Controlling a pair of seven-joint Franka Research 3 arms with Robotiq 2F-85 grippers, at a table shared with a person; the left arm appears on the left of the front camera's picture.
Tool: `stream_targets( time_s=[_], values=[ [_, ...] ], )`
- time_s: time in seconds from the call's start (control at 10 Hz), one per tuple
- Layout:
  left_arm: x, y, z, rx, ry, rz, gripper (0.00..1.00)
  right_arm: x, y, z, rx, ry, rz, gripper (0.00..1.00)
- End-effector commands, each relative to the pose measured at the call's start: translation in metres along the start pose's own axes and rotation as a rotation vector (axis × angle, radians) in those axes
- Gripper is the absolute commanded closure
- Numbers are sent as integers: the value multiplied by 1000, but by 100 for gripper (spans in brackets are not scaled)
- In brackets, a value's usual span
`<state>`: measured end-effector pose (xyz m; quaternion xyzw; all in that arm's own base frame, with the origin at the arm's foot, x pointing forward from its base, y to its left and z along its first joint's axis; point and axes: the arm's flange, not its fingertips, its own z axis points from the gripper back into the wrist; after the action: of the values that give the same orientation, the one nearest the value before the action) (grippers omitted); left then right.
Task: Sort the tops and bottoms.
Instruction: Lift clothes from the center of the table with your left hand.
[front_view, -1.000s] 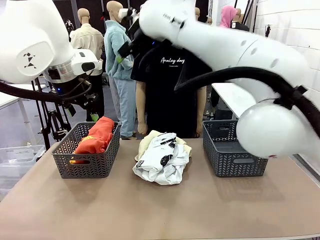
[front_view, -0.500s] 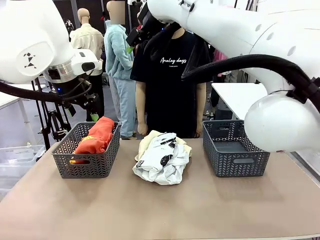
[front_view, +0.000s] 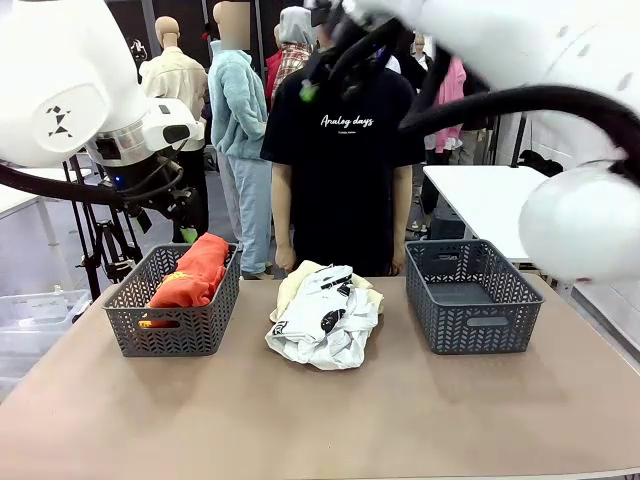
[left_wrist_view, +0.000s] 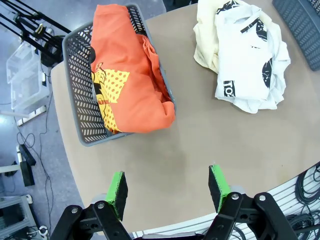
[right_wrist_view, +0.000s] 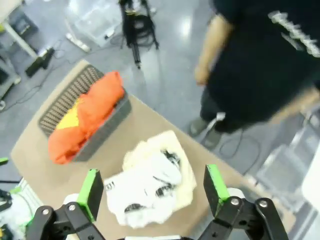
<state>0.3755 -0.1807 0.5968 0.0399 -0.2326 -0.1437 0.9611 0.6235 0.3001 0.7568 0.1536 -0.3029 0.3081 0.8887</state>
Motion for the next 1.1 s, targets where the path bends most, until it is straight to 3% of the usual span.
stream_targets(
  time_s=[0.0,0.2,0.4,0.5,0.8,0.9,1.0],
  values=[
    [-2,1,0,18,-12,5,15,-166,-17,47,9,-11,-195,0],
    [-2,1,0,18,-12,5,15,-248,-29,93,-1,-25,-278,0],
    [-2,1,0,18,-12,5,15,-311,-32,98,31,39,-373,0],
    [-2,1,0,18,-12,5,15,-337,-33,89,85,99,-432,0],
    [-2,1,0,18,-12,5,15,-408,-21,63,251,406,-627,0],
    [-2,1,0,18,-12,5,15,-400,-21,60,181,479,-658,0],
    [-2,1,0,18,-12,5,15,-98,-116,139,187,346,-530,0]
  ],
)
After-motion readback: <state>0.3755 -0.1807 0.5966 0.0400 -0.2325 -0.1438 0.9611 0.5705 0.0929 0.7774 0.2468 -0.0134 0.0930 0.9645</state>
